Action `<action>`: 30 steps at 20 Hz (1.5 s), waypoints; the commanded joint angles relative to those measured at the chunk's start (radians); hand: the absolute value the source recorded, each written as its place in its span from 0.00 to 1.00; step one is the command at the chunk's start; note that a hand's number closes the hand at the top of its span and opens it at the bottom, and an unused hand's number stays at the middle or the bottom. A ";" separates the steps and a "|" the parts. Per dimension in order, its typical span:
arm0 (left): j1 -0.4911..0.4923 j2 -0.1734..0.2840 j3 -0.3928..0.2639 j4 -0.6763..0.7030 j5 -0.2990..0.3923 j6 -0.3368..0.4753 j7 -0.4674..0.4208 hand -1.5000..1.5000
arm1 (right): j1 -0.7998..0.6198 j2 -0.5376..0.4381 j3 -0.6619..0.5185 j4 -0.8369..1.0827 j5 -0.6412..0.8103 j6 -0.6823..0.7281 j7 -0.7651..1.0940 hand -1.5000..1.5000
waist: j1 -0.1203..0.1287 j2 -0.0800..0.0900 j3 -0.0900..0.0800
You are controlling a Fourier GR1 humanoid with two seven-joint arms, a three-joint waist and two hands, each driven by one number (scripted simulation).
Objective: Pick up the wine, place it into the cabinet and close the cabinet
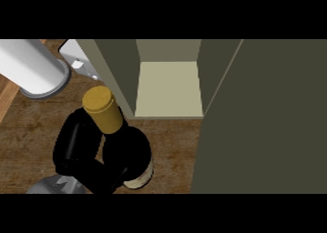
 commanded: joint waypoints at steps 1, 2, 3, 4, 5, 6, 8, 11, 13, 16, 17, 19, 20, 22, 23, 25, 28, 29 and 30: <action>-0.102 -0.074 -0.004 0.024 -0.034 0.049 0.088 1.00 | 0.021 -0.024 -0.086 -0.092 -0.135 0.020 0.049 0.00 | -0.002 0.001 0.000; -0.082 -0.100 -0.042 0.028 -0.057 0.051 0.081 1.00 | 0.087 0.008 -0.012 -0.083 -0.062 0.028 -0.013 0.00 | -0.001 0.000 0.000; -0.086 -0.107 -0.063 -0.047 -0.077 0.096 0.136 1.00 | -0.079 0.004 -0.012 -0.058 -0.041 -0.034 0.113 0.00 | 0.006 0.000 -0.001; -0.115 -0.151 -0.066 0.028 -0.108 0.118 0.105 1.00 | -0.001 0.016 0.042 -0.110 -0.014 -0.015 0.088 0.00 | 0.000 0.000 -0.001; -0.115 -0.138 -0.055 -0.020 -0.100 0.104 0.164 1.00 | 0.025 -0.010 -0.050 -0.063 -0.087 0.031 0.007 0.00 | 0.002 0.000 0.000; -0.152 -0.166 -0.051 0.010 -0.108 0.115 0.157 1.00 | 0.109 0.031 0.052 -0.108 0.005 0.016 -0.009 0.00 | -0.002 0.000 0.000; -0.259 -0.188 -0.032 0.022 -0.139 0.182 0.257 1.00 | 0.137 -0.014 -0.067 -0.096 -0.130 0.075 -0.060 0.00 | -0.007 0.000 0.001; -0.203 -0.213 -0.105 0.049 -0.218 0.204 0.180 1.00 | 0.033 0.028 0.027 -0.060 -0.032 0.018 0.011 0.00 | 0.002 0.000 0.000; -0.275 -0.214 -0.064 0.095 -0.210 0.230 0.209 1.00 | -0.031 0.012 -0.018 -0.060 -0.053 0.000 0.065 0.00 | 0.002 0.001 -0.001; -0.357 -0.215 -0.016 0.180 -0.190 0.241 0.183 1.00 | 0.115 -0.007 -0.051 -0.156 -0.127 0.059 0.016 0.00 | -0.010 0.001 0.000; -0.368 -0.215 -0.056 0.250 -0.152 0.288 0.143 1.00 | 0.113 0.015 -0.003 -0.149 -0.086 0.046 0.016 0.00 | -0.015 0.002 0.000; -0.351 -0.215 -0.105 0.173 -0.212 0.333 0.199 1.00 | 0.103 -0.015 -0.047 -0.151 -0.105 0.066 0.035 0.00 | -0.004 0.000 0.000; -0.443 -0.215 -0.088 0.249 -0.208 0.368 0.207 1.00 | 0.057 -0.001 -0.067 -0.086 -0.117 0.055 0.002 0.00 | -0.007 0.001 0.000; -0.325 -0.215 -0.147 0.165 -0.245 0.348 0.195 1.00 | 0.020 0.004 -0.033 -0.088 -0.076 0.038 0.042 0.00 | 0.003 0.000 -0.001; -0.358 -0.197 -0.038 0.186 -0.221 0.261 0.211 1.00 | 0.081 0.017 0.004 -0.139 -0.046 0.041 0.034 0.00 | 0.000 0.000 -0.001; -0.387 -0.215 -0.104 0.306 -0.169 0.349 0.064 1.00 | 0.017 0.001 -0.041 -0.059 -0.079 0.054 0.008 0.00 | -0.004 0.002 -0.001; -0.418 -0.215 -0.105 0.327 -0.150 0.363 0.079 1.00 | 0.008 0.000 -0.022 -0.169 -0.076 0.014 0.125 0.00 | -0.008 0.001 -0.001; -0.413 -0.215 -0.088 0.304 -0.134 0.359 0.103 1.00 | 0.111 -0.013 -0.066 -0.124 -0.125 0.083 0.005 0.00 | -0.007 0.001 0.000; -0.465 -0.215 -0.086 0.377 -0.085 0.375 0.061 1.00 | 0.022 -0.027 -0.101 -0.082 -0.146 0.068 0.051 0.00 | -0.009 0.003 0.000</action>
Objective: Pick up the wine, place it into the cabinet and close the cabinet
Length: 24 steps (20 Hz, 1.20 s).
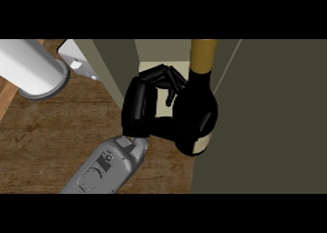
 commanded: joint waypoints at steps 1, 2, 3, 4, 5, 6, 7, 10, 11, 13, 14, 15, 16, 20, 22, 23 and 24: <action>0.022 -0.002 -0.046 -0.027 0.022 0.064 0.015 1.00 | 0.021 0.007 0.003 -0.136 -0.039 -0.024 0.081 0.00 | 0.004 -0.002 0.000; 0.026 -0.002 0.064 0.070 0.072 -0.049 -0.089 1.00 | 0.030 0.005 0.019 -0.164 -0.051 -0.020 0.094 0.00 | -0.002 0.000 -0.001; 0.031 -0.002 -0.013 0.024 0.057 0.025 -0.073 1.00 | -0.012 0.021 0.052 -0.126 0.008 -0.045 0.096 0.00 | 0.004 -0.001 0.000; -0.012 -0.002 0.014 0.062 0.097 0.015 -0.082 1.00 | -0.089 0.000 -0.015 -0.102 -0.056 -0.058 0.135 0.00 | 0.003 0.001 -0.001; 0.010 -0.002 0.025 0.041 0.098 0.017 -0.080 1.00 | -0.017 -0.005 -0.014 -0.102 -0.064 -0.018 0.077 0.00 | 0.003 0.000 0.000; -0.013 -0.002 -0.059 0.063 0.130 0.102 -0.086 1.00 | -0.016 0.039 0.070 -0.126 0.012 -0.057 0.083 0.00 | -0.004 -0.001 0.000; 0.024 -0.002 -0.010 0.072 0.126 0.051 -0.136 1.00 | -0.006 0.015 0.027 -0.125 -0.037 -0.034 0.077 0.00 | 0.001 0.000 0.000; 0.025 -0.002 -0.020 0.145 0.113 0.004 -0.162 1.00 | -0.023 0.008 0.042 -0.171 -0.008 -0.050 0.130 0.00 | 0.001 -0.001 0.000; -0.004 -0.002 -0.041 0.238 0.170 0.037 -0.268 1.00 | -0.026 0.005 -0.009 -0.056 -0.041 -0.019 0.030 0.00 | -0.004 0.002 0.000; 0.026 -0.002 -0.023 0.222 0.066 0.034 -0.235 1.00 | 0.002 0.005 0.019 -0.167 -0.029 -0.040 0.097 0.00 | -0.001 -0.001 0.000; 0.015 -0.002 0.000 0.277 0.086 -0.009 -0.253 1.00 | 0.022 -0.001 -0.003 -0.082 -0.054 0.003 0.007 0.00 | 0.001 0.001 0.000; 0.040 0.014 0.002 0.228 0.066 -0.006 -0.225 1.00 | -0.094 -0.001 -0.014 -0.069 -0.049 -0.045 0.091 0.00 | 0.009 0.000 0.000; 0.083 -0.002 -0.035 0.264 0.068 0.012 -0.308 1.00 | -0.030 -0.033 -0.100 -0.086 -0.148 0.005 0.054 0.00 | 0.002 0.001 0.000; -0.014 -0.002 -0.011 0.343 0.127 0.020 -0.332 1.00 | -0.067 -0.015 -0.052 -0.105 -0.096 -0.023 0.101 0.00 | -0.002 0.001 0.000; 0.026 -0.002 -0.009 0.391 0.108 0.014 -0.405 1.00 | 0.013 0.029 0.035 -0.113 -0.041 -0.021 0.051 0.00 | -0.004 0.001 0.000; -0.020 0.009 0.089 0.390 0.093 -0.057 -0.340 1.00 | 0.008 0.016 0.006 -0.083 -0.057 -0.009 0.036 0.00 | 0.003 0.001 0.000; -0.037 -0.002 0.038 0.377 0.109 0.011 -0.351 1.00 | -0.064 -0.021 -0.098 -0.079 -0.133 -0.014 0.081 0.00 | 0.001 0.001 0.000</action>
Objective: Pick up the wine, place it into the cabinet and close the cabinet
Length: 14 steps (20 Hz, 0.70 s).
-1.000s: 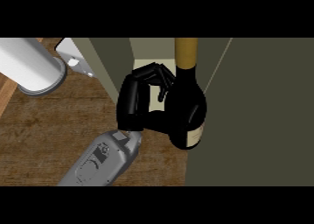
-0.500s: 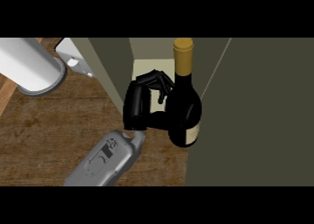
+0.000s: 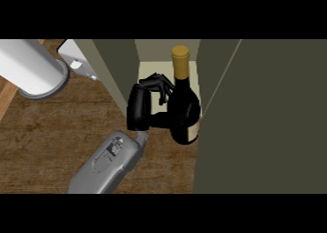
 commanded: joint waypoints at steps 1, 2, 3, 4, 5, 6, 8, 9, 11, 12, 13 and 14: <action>0.028 -0.003 0.012 -0.026 -0.035 0.019 -0.006 1.00 | 0.114 0.035 0.037 -0.099 -0.037 0.021 -0.050 0.00 | 0.005 -0.002 0.001; -0.029 -0.003 0.066 0.118 0.059 -0.024 -0.122 1.00 | -0.033 0.003 0.012 -0.099 -0.041 -0.024 0.080 0.00 | -0.004 0.002 -0.001; -0.042 -0.003 0.059 0.097 0.039 -0.011 -0.078 1.00 | -0.011 -0.006 -0.036 -0.014 -0.061 0.016 -0.019 0.00 | 0.003 0.001 0.000; -0.005 -0.003 0.093 0.132 0.033 -0.075 -0.129 1.00 | 0.104 0.042 0.070 -0.135 -0.006 -0.002 0.001 0.00 | -0.003 0.000 0.000; -0.026 -0.003 0.029 0.102 0.069 -0.005 -0.101 1.00 | 0.034 -0.004 -0.030 -0.112 -0.083 0.004 0.038 0.00 | -0.001 0.000 0.000; 0.032 0.018 0.068 0.012 0.001 -0.043 -0.024 1.00 | 0.051 0.032 0.035 -0.052 -0.010 -0.001 -0.025 0.00 | 0.010 -0.002 0.000; -0.098 -0.002 0.109 0.186 0.087 -0.034 -0.120 1.00 | -0.027 -0.001 -0.028 -0.072 -0.096 -0.007 0.060 0.00 | -0.005 0.002 0.000; -0.072 -0.002 0.115 0.160 0.058 -0.057 -0.081 1.00 | 0.069 0.041 0.083 -0.134 0.011 -0.019 0.050 0.00 | -0.001 0.000 0.000; -0.070 0.000 0.144 0.135 0.024 -0.071 -0.035 1.00 | 0.013 -0.007 -0.050 -0.078 -0.090 0.011 0.016 0.00 | 0.005 -0.001 0.000; -0.048 -0.003 0.103 0.193 0.070 -0.069 -0.121 1.00 | 0.033 0.018 0.001 -0.094 -0.065 0.001 0.017 0.00 | -0.002 0.001 0.000; -0.161 -0.003 0.180 0.240 0.053 -0.098 -0.057 1.00 | 0.051 0.013 -0.017 -0.079 -0.082 0.013 0.006 0.00 | -0.003 0.001 0.000; -0.121 0.055 0.191 0.188 0.062 -0.157 -0.031 1.00 | 0.002 -0.006 -0.067 -0.053 -0.120 0.018 0.011 0.00 | 0.004 0.000 0.000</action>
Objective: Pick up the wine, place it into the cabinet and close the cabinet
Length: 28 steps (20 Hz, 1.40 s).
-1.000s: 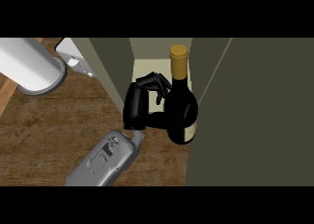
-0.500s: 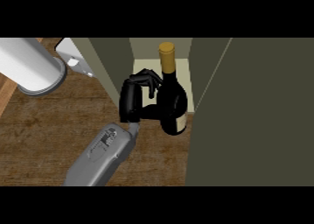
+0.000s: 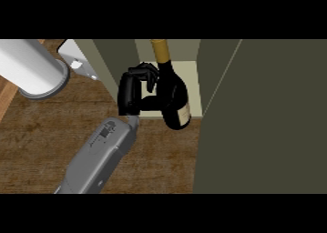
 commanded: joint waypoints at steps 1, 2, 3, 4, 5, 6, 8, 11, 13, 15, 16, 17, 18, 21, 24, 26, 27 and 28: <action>-0.078 -0.014 0.030 0.084 0.023 -0.005 -0.003 1.00 | -0.003 0.007 0.026 -0.132 -0.035 -0.026 0.089 0.00 | -0.005 0.000 0.000; -0.012 -0.014 0.040 0.130 0.044 -0.084 -0.075 1.00 | 0.009 0.001 -0.026 -0.042 -0.081 0.008 0.002 0.00 | -0.003 0.002 0.000; -0.082 -0.015 -0.043 0.125 0.106 0.032 -0.056 1.00 | 0.032 0.024 0.024 -0.080 -0.047 -0.011 0.031 0.00 | -0.013 0.002 0.000; -0.108 -0.015 0.012 0.127 0.068 -0.002 0.002 1.00 | 0.043 0.010 0.008 -0.078 -0.055 0.008 0.015 0.00 | -0.005 0.000 0.000; -0.166 -0.015 0.054 0.164 0.054 -0.022 0.036 1.00 | 0.029 0.017 0.007 -0.085 -0.075 0.000 0.024 0.00 | -0.007 0.001 0.000; -0.154 -0.015 0.092 0.253 0.064 -0.073 -0.043 1.00 | 0.042 0.020 0.048 -0.168 -0.032 -0.021 0.084 0.00 | -0.017 0.003 -0.001; -0.182 -0.005 0.107 0.281 0.044 -0.072 -0.028 1.00 | 0.071 0.023 0.038 -0.111 -0.044 0.011 0.006 0.00 | -0.009 0.002 0.000; -0.195 -0.001 0.114 0.327 0.043 -0.073 -0.039 1.00 | 0.108 0.009 -0.006 -0.137 -0.119 0.028 0.025 0.00 | -0.011 0.002 0.000; -0.231 -0.015 0.136 0.344 0.036 -0.072 -0.025 1.00 | 0.018 0.021 0.021 -0.079 -0.048 -0.007 0.041 0.00 | -0.003 0.001 0.000; -0.297 -0.015 0.136 0.450 0.081 -0.056 -0.098 1.00 | 0.024 0.023 0.028 -0.097 -0.063 -0.003 0.046 0.00 | -0.024 0.006 0.000; -0.280 -0.004 0.168 0.442 0.044 -0.087 -0.075 1.00 | 0.097 0.031 0.055 -0.062 -0.045 0.039 -0.044 0.00 | -0.010 0.003 0.000; -0.313 -0.015 0.164 0.489 0.032 -0.059 -0.128 1.00 | 0.035 -0.006 -0.053 -0.046 -0.127 0.045 -0.027 0.00 | -0.019 0.007 0.000; -0.370 -0.002 0.190 0.500 0.030 -0.061 -0.121 1.00 | 0.020 0.055 0.081 -0.046 -0.001 -0.009 0.004 0.00 | -0.018 0.007 -0.001; -0.310 -0.013 0.188 0.525 0.006 -0.050 -0.237 1.00 | 0.005 0.031 0.036 -0.055 -0.031 -0.006 0.022 0.00 | -0.012 0.005 0.000; -0.405 -0.015 0.226 0.626 0.032 -0.007 -0.243 1.00 | 0.018 0.001 -0.024 -0.056 -0.115 0.034 0.009 0.00 | -0.033 0.011 0.000; -0.452 -0.014 0.245 0.645 0.019 -0.009 -0.231 1.00 | 0.089 0.032 0.040 -0.040 -0.063 0.058 -0.079 0.00 | -0.029 0.010 0.001; -0.411 -0.015 0.248 0.662 0.053 -0.018 -0.301 1.00 | 0.126 0.043 0.053 -0.093 -0.071 0.045 -0.046 0.00 | -0.047 0.013 0.000; -0.430 -0.015 0.238 0.679 0.070 -0.023 -0.284 1.00 | 0.036 0.027 0.041 -0.086 -0.070 0.026 0.012 0.00 | -0.043 0.012 -0.001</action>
